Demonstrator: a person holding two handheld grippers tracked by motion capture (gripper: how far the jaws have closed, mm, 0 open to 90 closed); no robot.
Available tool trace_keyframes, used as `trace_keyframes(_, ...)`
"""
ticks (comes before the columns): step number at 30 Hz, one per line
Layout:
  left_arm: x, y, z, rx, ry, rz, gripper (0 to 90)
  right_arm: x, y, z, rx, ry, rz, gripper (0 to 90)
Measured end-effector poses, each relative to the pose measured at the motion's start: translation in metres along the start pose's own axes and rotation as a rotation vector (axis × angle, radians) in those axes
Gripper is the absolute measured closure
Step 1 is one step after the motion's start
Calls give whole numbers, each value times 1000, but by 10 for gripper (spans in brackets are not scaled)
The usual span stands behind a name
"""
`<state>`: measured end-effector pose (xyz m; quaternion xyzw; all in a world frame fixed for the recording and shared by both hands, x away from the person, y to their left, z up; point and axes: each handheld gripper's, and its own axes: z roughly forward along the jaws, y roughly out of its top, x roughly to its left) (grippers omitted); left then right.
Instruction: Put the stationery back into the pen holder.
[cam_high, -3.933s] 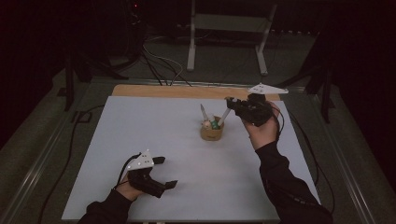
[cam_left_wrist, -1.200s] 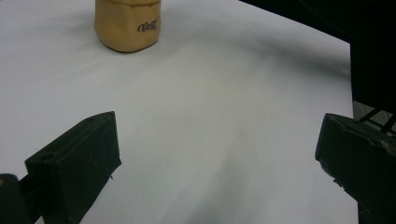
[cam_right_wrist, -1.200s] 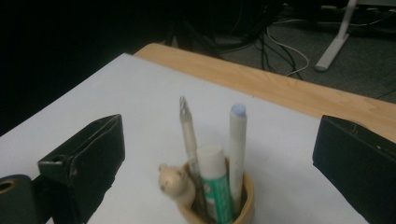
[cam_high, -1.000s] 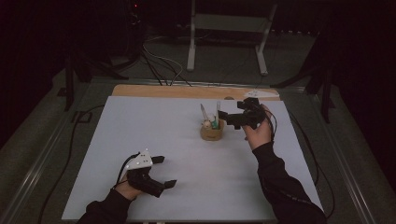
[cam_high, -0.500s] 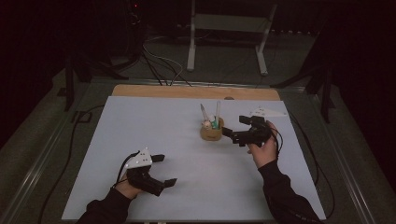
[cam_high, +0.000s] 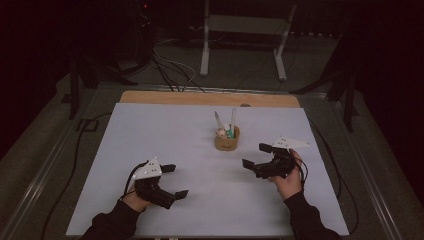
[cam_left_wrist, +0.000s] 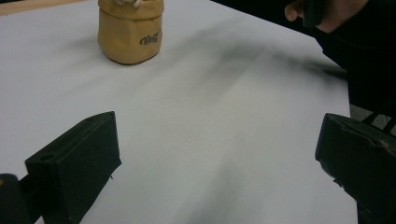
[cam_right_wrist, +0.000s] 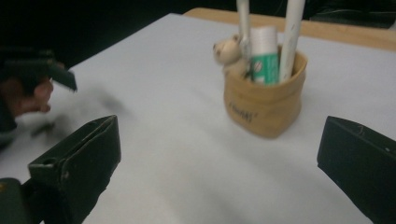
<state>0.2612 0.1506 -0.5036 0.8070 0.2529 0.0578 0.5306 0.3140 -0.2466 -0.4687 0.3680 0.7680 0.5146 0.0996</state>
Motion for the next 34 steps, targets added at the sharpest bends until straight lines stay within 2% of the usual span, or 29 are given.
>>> trace_keyframes(4,0,-1,-1,-3,-1,-3,6,2,-13,-3,3,14,-6,0)
trace_keyframes(5,0,-2,-2,-2,-2,-5,6,3,-20,-5,7,30,-4,0)
trace_keyframes(9,-1,-2,-4,-6,0,-5,6,5,-29,-9,9,46,-8,0)
trace_keyframes(12,-3,-3,-5,-8,-5,0,6,8,-39,-15,16,58,-28,0)
trace_keyframes(15,-3,-4,-4,-3,-9,1,6,8,-41,-16,23,60,-25,0)
trace_keyframes(18,-3,-7,-6,3,-11,-3,6,5,-53,-24,25,82,-12,0)
trace_keyframes(21,-2,-9,-8,4,-10,-4,6,4,-56,-28,29,86,-6,0)
trace_keyframes(22,-1,-11,-10,6,-7,-6,6,3,-60,-32,38,67,-16,0)
trace_keyframes(23,-1,-11,-10,6,-7,-6,6,3,-60,-32,38,67,-16,0)
trace_keyframes(24,-1,-11,-10,7,-5,-8,6,1,-63,-36,60,38,-31,0)
trace_keyframes(28,0,-14,-12,12,0,-10,6,-5,-68,-42,71,2,-20,0)
trace_keyframes(34,0,-14,-13,9,3,-9,6,-8,-69,-44,64,-14,-21,0)
